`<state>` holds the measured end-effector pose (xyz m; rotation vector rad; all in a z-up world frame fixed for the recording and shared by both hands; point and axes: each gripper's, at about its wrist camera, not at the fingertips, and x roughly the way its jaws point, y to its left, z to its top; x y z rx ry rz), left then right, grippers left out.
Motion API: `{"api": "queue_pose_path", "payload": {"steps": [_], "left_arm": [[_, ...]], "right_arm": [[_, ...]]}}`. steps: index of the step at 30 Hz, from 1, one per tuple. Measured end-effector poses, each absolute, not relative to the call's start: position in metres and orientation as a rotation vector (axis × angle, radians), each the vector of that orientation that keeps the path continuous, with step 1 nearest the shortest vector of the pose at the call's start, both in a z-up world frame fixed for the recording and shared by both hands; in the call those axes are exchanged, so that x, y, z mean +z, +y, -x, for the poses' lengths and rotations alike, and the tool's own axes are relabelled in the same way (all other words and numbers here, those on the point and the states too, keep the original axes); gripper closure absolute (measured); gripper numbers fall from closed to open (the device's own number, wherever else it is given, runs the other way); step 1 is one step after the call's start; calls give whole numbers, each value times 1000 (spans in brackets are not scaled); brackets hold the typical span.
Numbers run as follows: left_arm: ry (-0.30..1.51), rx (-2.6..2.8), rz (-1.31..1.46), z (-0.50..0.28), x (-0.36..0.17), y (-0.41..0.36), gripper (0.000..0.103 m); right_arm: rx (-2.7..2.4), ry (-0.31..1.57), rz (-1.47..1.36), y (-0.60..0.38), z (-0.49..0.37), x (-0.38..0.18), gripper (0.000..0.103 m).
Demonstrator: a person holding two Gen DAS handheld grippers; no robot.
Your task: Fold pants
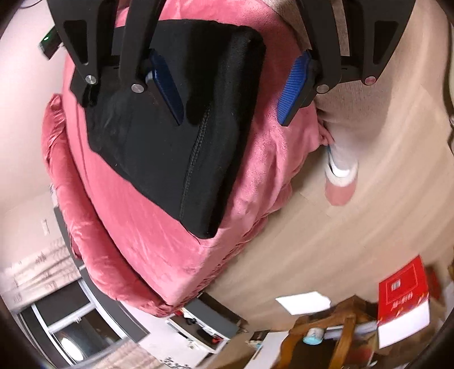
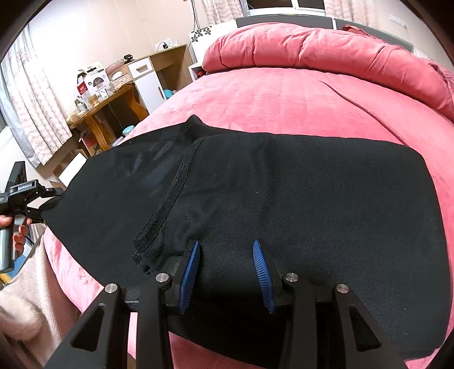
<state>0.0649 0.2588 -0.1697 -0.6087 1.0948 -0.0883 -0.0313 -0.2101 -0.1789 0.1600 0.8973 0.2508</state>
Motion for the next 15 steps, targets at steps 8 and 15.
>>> {"api": "queue_pose_path", "payload": {"steps": [8,15], "left_arm": [[1107,-49,445,-64,-162,240,71],[966,-81,422,-60,-119,220,93]], "right_arm": [[251,897,-160,-211,31,-179,63],[256,891,-180,-214,32,-178,63]]}}
